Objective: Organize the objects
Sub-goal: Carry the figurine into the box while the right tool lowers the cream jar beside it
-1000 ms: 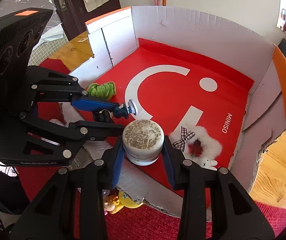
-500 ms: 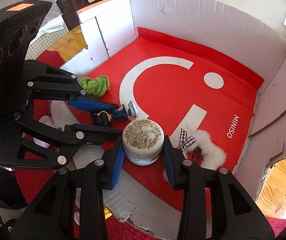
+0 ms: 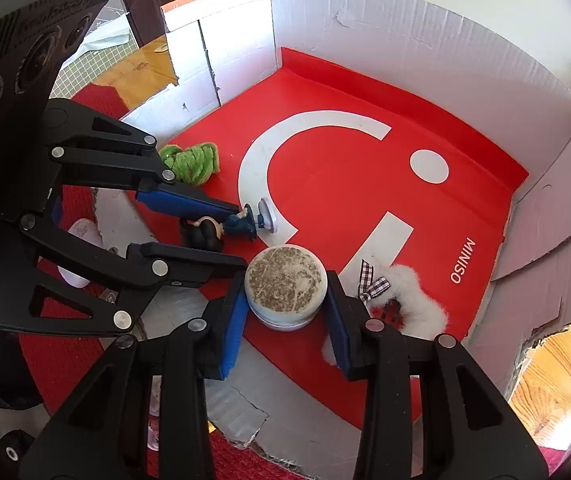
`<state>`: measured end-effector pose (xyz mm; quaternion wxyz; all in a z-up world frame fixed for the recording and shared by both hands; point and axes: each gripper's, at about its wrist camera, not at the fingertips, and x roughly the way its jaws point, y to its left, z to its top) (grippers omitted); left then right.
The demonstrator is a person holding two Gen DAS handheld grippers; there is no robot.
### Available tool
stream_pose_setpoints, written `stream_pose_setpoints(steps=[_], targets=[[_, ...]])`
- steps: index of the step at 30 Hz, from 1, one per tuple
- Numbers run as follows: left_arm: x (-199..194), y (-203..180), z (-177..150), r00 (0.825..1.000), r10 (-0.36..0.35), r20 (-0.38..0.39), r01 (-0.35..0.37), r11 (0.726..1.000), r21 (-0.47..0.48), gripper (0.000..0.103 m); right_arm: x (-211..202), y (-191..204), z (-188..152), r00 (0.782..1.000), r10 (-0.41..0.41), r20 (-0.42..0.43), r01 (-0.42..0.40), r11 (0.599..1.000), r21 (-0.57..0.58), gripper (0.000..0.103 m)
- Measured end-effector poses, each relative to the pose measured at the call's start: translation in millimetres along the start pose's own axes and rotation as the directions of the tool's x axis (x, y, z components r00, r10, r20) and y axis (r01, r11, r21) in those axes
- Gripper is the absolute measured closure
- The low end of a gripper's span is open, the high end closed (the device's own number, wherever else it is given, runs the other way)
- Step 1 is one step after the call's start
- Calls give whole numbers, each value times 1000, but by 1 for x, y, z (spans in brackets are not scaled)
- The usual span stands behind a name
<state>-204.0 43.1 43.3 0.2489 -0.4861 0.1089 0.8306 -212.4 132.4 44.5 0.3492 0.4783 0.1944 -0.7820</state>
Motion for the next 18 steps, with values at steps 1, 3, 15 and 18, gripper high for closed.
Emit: stream_pose_setpoints(steps=[1,3,15,18], targets=[[0,0,0,1000,0,0,0,1000,0,77,2,-2,0,1000,-1,0,1,1000,-1,67],[0,0,0,1000,0,0,0,1000,1,77,3,-4,2,1000,-3,-1,3,1000,-3,67],[0,0,-1,1000,1,-1,-1,1000,4,77,16,-3,8,1000,-14,-1,14,1000,-12,66],[-1,1,-1,1000,2,0,-2,1000,4,77,16,-3,6,1000,-19,2,19,1000,-13,64]])
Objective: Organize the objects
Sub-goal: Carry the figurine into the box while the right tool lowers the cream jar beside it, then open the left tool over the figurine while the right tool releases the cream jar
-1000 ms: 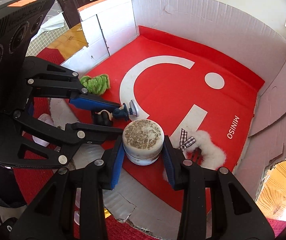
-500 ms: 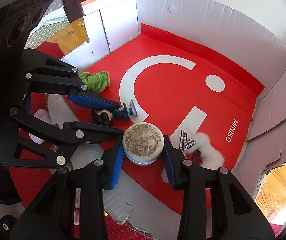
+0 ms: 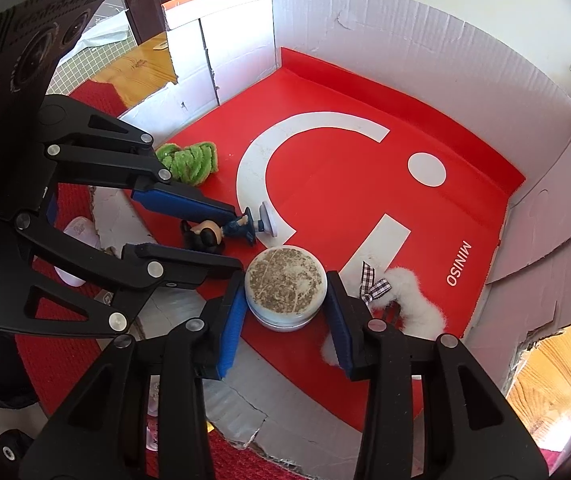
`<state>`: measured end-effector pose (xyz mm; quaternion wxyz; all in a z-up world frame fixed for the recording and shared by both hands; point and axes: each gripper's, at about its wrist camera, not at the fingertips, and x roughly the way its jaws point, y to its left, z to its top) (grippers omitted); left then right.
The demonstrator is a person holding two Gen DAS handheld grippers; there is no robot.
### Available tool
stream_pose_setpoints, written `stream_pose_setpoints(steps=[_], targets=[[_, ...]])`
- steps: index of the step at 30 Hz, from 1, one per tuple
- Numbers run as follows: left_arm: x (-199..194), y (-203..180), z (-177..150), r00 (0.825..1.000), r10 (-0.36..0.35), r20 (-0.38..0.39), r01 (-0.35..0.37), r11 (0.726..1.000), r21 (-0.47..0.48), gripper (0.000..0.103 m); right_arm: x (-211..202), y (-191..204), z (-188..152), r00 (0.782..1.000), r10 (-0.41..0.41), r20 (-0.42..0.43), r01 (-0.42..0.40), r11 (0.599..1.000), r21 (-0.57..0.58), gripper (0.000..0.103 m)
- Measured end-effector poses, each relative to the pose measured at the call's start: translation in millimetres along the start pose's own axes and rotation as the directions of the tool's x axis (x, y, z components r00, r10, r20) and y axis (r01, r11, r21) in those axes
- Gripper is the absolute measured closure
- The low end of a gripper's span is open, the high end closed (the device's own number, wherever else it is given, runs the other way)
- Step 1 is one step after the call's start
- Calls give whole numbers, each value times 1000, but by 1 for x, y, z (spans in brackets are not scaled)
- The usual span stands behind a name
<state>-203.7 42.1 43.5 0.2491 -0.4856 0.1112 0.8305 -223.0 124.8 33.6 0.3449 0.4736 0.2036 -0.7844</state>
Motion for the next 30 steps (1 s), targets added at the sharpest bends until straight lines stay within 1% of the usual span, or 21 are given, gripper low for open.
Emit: stream_pose_setpoints(steps=[4,20,26,27,28,30], targets=[[-1,1,-1,1000,1,0,-1,1000,0,76,-3,-2,2,1000,1,6,-1,1000,1,62],[-6,-1,0,1000,8,16,-8,1000,-5,75,-19,1,3,1000,-15,14,15,1000,-16,61],[-15,-1,-2,999,16,36,-15,1000,-17,75,-29,0,2,999,-30,29,30,999,-11,61],[-17,-1,-3,999,19,41,-18,1000,-18,74,-32,0,2,999,-32,34,33,999,-8,61],[-20,-1,-3,999,21,48,-20,1000,-20,69,-35,0,2,999,-34,39,34,999,-5,61],[-25,-2,-5,998,24,64,-22,999,-25,64,-43,3,1,998,-38,53,38,999,1,60]])
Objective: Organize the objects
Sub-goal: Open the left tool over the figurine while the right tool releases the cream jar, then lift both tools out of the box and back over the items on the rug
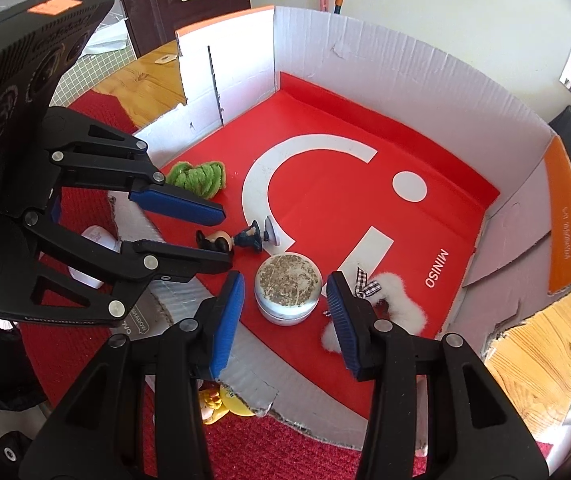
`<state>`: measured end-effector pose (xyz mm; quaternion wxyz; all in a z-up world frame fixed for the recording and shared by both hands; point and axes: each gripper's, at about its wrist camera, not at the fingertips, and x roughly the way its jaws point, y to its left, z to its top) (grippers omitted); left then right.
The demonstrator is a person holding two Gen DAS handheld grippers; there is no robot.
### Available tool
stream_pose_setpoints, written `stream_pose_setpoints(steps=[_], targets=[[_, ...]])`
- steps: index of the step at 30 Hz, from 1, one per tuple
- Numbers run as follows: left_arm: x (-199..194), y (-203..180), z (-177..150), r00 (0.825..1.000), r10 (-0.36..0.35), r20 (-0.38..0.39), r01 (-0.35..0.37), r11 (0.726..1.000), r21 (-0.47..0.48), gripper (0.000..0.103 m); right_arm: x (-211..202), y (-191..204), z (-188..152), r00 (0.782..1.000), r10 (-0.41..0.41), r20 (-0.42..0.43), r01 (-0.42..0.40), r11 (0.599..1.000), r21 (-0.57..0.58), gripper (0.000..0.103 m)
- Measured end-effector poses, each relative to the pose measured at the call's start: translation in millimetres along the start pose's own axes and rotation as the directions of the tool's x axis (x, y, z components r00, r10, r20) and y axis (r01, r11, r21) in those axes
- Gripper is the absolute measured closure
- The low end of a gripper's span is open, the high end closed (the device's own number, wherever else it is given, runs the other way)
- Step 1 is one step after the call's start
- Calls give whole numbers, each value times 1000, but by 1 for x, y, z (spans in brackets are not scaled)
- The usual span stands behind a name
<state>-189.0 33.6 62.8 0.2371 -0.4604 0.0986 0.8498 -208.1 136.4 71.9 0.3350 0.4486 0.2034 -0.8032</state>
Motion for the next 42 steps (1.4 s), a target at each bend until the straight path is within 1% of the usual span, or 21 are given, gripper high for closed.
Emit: stream_pose_setpoints(steps=[3,5,6,7,8,10,11,13,15,17,19,20,22,23,26,28,32,34,38,40,42], targets=[[-9,-2,-2,1000,11,25,-11,1000,-2,64,-11,1,1,1000,-15,24,15,1000,8,53],[-16,-2,-3,999,14,40,-13,1000,-10,64,-19,2,0,999,-19,38,19,1000,13,53],[-19,-3,-4,999,16,49,-15,1000,-13,61,-22,5,0,999,-23,47,22,1000,17,53],[-23,-3,-5,998,20,58,-19,1000,-17,56,-25,6,0,998,-27,55,26,999,21,52],[-27,-4,-6,997,28,71,-26,999,-21,54,-31,9,0,997,-31,64,30,999,23,51],[-34,-5,-8,995,36,93,-34,999,-26,53,-40,13,-3,995,-41,87,38,999,29,43],[-39,-5,-9,994,42,104,-39,999,-30,52,-43,15,-4,994,-46,99,43,999,32,42],[-47,-6,-11,990,54,130,-49,998,-40,45,-52,17,-6,992,-53,114,49,998,39,41],[-56,-6,-14,984,67,162,-59,997,-54,42,-60,22,-8,989,-66,135,60,997,51,40],[-65,-7,-17,979,81,188,-70,996,-61,40,-68,25,-11,985,-76,157,67,996,62,37],[-73,-8,-21,973,93,212,-79,994,-76,39,-77,28,-15,980,-89,180,76,994,79,31],[-78,-8,-24,969,98,226,-82,993,-83,37,-80,29,-17,976,-99,192,83,993,87,30],[-87,-9,-28,960,112,256,-89,991,-100,32,-88,31,-21,967,-128,221,107,989,106,28],[-90,-10,-30,956,119,269,-94,990,-107,31,-92,32,-23,962,-145,232,120,986,115,28],[-102,-13,-39,936,148,320,-112,985,-129,23,-104,35,-32,947,-173,269,135,979,154,24],[-109,-15,-45,920,177,349,-134,981,-144,17,-112,36,-38,937,-194,291,145,972,183,20],[-120,-19,-59,891,223,395,-164,970,-179,12,-123,42,-53,908,-262,328,186,952,245,14],[-122,-21,-66,884,235,404,-170,967,-190,10,-126,48,-62,890,-302,343,216,939,267,10],[-126,-22,-82,868,260,423,-168,956,-241,7,-123,60,-82,847,-397,353,284,900,331,8],[-126,-22,-89,865,270,423,-170,951,-260,5,-119,65,-93,837,-419,352,289,885,365,8],[-124,-23,-97,860,284,425,-173,944,-281,4,-113,68,-102,835,-427,348,281,873,399,7]])
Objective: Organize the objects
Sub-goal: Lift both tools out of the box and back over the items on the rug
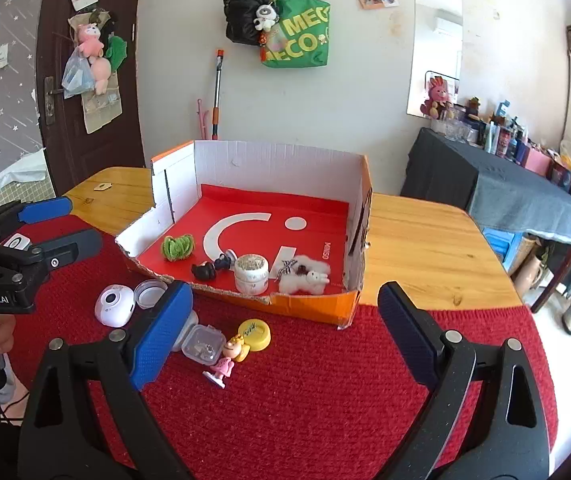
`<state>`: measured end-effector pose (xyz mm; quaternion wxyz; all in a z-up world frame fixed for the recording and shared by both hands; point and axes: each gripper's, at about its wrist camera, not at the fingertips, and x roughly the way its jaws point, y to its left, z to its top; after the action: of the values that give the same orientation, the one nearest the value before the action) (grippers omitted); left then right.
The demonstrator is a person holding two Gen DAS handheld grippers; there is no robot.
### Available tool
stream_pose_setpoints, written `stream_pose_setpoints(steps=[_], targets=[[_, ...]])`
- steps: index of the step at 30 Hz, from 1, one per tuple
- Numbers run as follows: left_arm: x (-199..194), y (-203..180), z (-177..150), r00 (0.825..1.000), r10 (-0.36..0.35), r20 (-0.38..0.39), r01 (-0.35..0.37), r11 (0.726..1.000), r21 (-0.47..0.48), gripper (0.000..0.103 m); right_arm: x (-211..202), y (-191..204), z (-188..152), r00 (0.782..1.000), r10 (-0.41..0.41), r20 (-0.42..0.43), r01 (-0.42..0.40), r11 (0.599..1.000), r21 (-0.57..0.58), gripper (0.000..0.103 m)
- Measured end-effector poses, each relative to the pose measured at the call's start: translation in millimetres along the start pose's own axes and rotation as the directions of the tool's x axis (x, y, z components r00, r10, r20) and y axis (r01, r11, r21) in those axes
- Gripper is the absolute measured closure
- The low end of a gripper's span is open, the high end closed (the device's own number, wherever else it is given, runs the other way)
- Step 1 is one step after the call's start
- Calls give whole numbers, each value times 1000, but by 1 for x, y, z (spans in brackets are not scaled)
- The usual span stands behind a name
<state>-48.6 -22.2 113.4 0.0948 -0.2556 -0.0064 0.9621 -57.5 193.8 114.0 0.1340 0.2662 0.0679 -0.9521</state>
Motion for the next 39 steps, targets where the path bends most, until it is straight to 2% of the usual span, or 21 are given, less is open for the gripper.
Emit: stream_pose_setpoints(steps=[5,16,28,34,39], targets=[[1,-4,-20,1000,17,-18,-17,1000,-19,2,5,3,-23,999,-44,2,44,998,34,7],[23,-10,-61,992,52,-117,-56,998,-36,2,26,8,-53,996,-48,-79,54,995,82,7],[33,1,-66,985,15,-171,-30,996,-87,2,46,15,-63,986,-23,-167,34,997,65,7],[36,-1,-65,985,23,-173,-36,996,-76,2,61,18,-64,973,-33,-228,45,998,49,7],[38,4,-63,983,24,-183,-43,994,-104,2,65,18,-64,968,-60,-245,70,997,30,7]])
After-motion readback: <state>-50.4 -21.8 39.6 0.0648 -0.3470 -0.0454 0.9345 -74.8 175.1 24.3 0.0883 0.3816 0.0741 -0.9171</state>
